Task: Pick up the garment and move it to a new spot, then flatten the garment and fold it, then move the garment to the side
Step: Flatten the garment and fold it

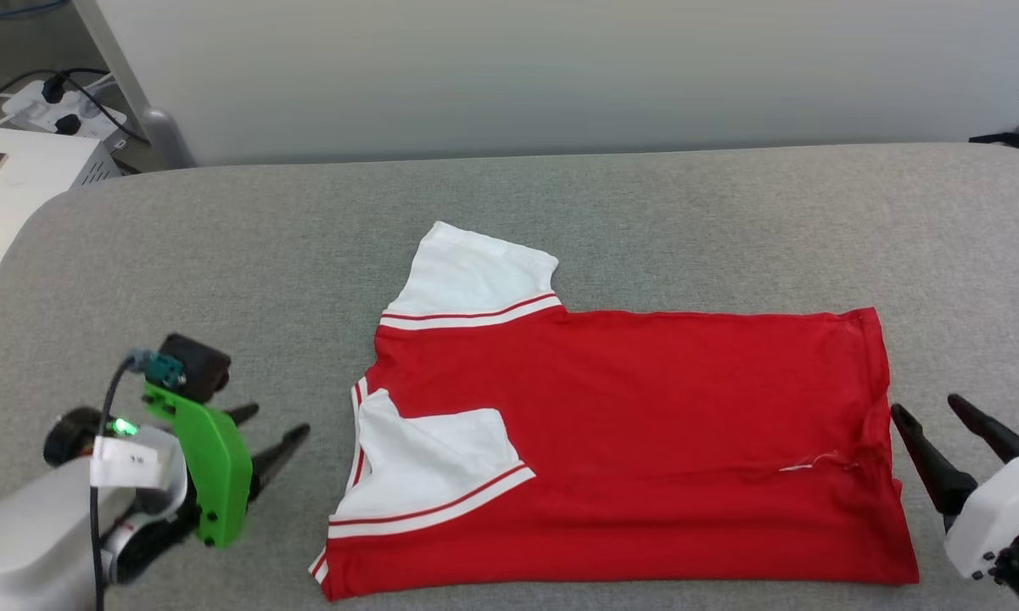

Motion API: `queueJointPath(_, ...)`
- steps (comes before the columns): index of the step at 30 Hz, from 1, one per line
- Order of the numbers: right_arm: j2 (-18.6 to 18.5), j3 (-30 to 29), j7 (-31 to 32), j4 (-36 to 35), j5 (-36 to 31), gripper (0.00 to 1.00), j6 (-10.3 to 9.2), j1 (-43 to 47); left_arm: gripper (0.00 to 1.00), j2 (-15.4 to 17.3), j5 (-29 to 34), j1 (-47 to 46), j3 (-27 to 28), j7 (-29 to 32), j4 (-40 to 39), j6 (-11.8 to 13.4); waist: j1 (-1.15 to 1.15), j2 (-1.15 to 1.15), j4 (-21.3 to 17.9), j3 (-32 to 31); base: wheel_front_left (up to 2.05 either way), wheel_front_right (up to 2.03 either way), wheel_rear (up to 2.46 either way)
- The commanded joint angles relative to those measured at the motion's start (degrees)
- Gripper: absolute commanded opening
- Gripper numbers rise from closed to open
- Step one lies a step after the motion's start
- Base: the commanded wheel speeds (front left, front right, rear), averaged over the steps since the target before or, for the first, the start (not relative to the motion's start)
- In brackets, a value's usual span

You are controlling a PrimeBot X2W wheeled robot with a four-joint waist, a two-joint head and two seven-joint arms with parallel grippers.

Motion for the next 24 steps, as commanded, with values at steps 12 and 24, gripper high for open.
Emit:
queueJointPath(12, 13.1, -9.73, -13.46, -8.46, -15.72, 1.0, -0.04, -3.67, 1.0, -3.94, 6.4, -18.33, 6.43, -2.83, 5.56, 3.39, 0.0, 0.0, -3.96, 7.91, 0.0, 0.0, 0.0)
queueJointPath(24, 17.47, -6.88, -15.07, -13.69, -20.31, 1.0, -0.04, -8.07, 1.0, -13.98, 2.22, -41.4, 3.67, 24.18, 17.45, -2.33, 0.0, 0.0, -8.42, 21.42, 0.0, 0.0, 0.0)
